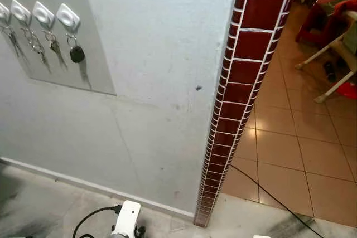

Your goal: Hang keys on a hook

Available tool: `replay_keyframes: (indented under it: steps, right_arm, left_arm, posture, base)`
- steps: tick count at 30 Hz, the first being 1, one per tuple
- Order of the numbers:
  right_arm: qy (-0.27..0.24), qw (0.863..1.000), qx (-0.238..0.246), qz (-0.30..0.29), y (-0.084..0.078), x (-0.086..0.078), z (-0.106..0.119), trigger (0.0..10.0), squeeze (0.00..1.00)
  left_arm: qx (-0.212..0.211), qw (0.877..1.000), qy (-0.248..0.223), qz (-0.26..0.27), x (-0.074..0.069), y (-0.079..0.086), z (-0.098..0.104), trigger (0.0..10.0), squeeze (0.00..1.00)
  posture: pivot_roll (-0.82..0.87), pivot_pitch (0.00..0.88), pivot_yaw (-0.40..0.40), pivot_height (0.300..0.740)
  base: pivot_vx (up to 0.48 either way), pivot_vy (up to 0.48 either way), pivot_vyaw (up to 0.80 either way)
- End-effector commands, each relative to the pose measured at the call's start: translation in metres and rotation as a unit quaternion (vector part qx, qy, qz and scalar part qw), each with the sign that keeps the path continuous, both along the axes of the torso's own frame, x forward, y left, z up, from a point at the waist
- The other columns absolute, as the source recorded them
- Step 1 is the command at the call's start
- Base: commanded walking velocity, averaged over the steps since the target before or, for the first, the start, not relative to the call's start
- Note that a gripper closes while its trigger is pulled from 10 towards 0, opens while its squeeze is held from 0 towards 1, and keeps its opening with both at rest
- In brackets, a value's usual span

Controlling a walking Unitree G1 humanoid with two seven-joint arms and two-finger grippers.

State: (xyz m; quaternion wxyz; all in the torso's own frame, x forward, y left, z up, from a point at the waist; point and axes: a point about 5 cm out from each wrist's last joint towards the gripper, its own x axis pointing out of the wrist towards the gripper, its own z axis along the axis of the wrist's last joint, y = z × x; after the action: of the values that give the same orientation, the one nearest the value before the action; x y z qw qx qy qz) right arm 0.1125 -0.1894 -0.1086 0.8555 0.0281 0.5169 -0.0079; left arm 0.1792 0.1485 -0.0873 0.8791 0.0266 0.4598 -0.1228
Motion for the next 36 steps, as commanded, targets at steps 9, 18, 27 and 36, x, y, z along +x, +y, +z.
replay_keyframes:
  steps: [9, 18, 27, 36]
  right_arm:
    - [0.004, 1.0, 0.009, -0.007, 0.0037, -0.0012, -0.0009, 10.0, 0.0]
    - [0.007, 1.0, 0.006, -0.007, 0.002, -0.0034, -0.0014, 10.0, 0.0]
    - [0.009, 1.0, 0.001, -0.007, 0.0, -0.0046, -0.0015, 10.0, 0.0]
    - [-0.003, 0.997, -0.017, 0.075, 0.0032, 0.0033, 0.001, 10.0, 0.0]
  left_arm:
    - [0.005, 1.0, 0.001, 0.004, 0.0036, 0.0028, 0.0014, 10.0, 0.0]
    - [0.006, 1.0, 0.004, 0.003, 0.0041, 0.0023, 0.0014, 10.0, 0.0]
    - [0.005, 1.0, 0.003, -0.002, 0.0051, 0.0015, 0.002, 10.0, 0.0]
    - [-0.006, 1.0, -0.024, 0.003, 0.0094, 0.0051, 0.0056, 10.0, 0.0]
  posture:
    - [0.07, 0.0, 0.013, 0.74]
    - [0.06, 0.0, 0.012, 0.74]
    - [0.06, 0.0, 0.011, 0.74]
    - [0.05, 0.0, 0.013, 0.74]
  base:
    - [0.0, 0.21, 0.0]
    - [0.0, 0.0, 0.0]
    - [0.0, 0.0, 0.0]
    - [0.0, 0.0, 0.0]
